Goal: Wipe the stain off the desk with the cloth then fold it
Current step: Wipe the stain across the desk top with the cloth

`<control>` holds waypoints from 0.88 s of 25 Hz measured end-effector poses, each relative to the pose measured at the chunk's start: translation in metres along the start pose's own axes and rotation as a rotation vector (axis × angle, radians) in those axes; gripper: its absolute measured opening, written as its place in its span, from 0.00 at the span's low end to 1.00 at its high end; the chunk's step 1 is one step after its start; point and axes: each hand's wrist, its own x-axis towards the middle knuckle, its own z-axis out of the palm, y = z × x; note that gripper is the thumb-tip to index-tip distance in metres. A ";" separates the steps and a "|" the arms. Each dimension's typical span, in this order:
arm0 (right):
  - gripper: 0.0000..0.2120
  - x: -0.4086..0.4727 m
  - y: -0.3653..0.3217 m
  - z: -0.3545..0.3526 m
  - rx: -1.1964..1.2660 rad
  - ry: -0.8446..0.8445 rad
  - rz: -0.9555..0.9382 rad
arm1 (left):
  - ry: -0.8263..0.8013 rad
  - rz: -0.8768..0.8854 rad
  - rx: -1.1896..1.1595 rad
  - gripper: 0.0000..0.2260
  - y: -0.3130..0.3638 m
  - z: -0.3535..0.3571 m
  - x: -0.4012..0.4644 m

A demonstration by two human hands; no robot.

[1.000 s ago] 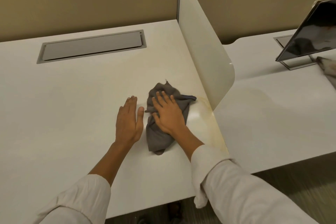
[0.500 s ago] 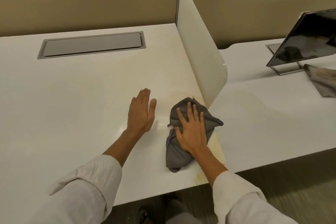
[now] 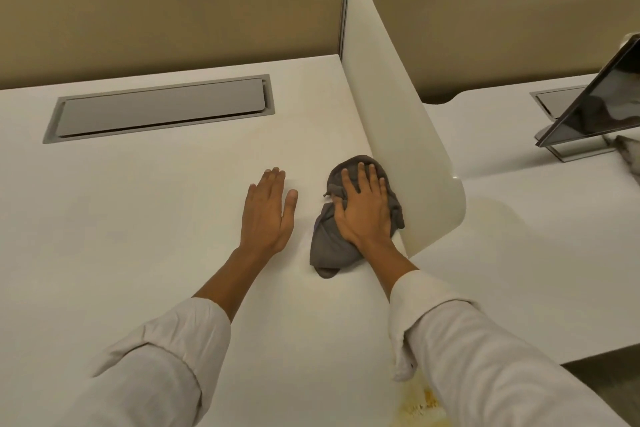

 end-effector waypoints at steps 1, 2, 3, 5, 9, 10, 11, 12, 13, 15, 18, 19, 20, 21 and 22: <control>0.29 0.012 -0.004 0.001 -0.012 -0.006 -0.003 | 0.003 -0.004 -0.002 0.28 -0.003 0.001 0.004; 0.29 0.023 -0.008 0.002 -0.021 -0.009 -0.006 | 0.006 -0.012 -0.007 0.28 -0.005 0.001 0.006; 0.29 0.032 -0.012 0.004 -0.021 -0.012 -0.010 | 0.008 -0.022 -0.014 0.28 -0.009 0.002 0.008; 0.28 0.043 -0.024 0.008 -0.005 -0.026 -0.049 | 0.012 -0.037 -0.023 0.28 -0.014 0.002 0.008; 0.28 0.021 -0.064 0.015 0.083 -0.060 -0.271 | 0.032 -0.032 -0.035 0.27 -0.023 -0.002 0.004; 0.28 0.002 -0.074 0.017 0.123 -0.073 -0.324 | 0.034 -0.030 -0.039 0.26 -0.023 -0.004 0.003; 0.28 -0.024 -0.080 0.019 0.161 -0.083 -0.362 | 0.032 -0.024 -0.037 0.26 -0.022 -0.006 0.000; 0.28 -0.052 -0.082 0.019 0.186 -0.088 -0.381 | 0.030 -0.015 -0.032 0.26 -0.020 -0.009 -0.002; 0.28 -0.079 -0.077 0.019 0.188 -0.082 -0.373 | 0.025 -0.003 -0.026 0.26 -0.017 -0.011 -0.004; 0.28 -0.107 -0.050 0.017 0.132 -0.052 -0.300 | 0.005 0.019 -0.020 0.27 -0.008 -0.011 -0.005; 0.28 -0.088 -0.008 0.005 0.065 -0.030 -0.094 | -0.023 0.037 -0.040 0.28 0.003 -0.003 -0.011; 0.28 -0.070 0.001 0.001 0.059 -0.022 -0.042 | -0.019 0.040 -0.055 0.28 0.005 -0.001 -0.011; 0.28 -0.049 0.005 -0.001 0.059 -0.013 -0.012 | -0.012 0.043 -0.061 0.28 0.006 0.001 -0.010; 0.29 -0.029 0.005 -0.003 0.058 -0.005 -0.002 | -0.007 0.043 -0.059 0.28 0.006 0.003 -0.007; 0.29 -0.011 0.004 -0.002 0.050 -0.007 0.002 | -0.008 0.042 -0.055 0.28 0.005 0.004 -0.004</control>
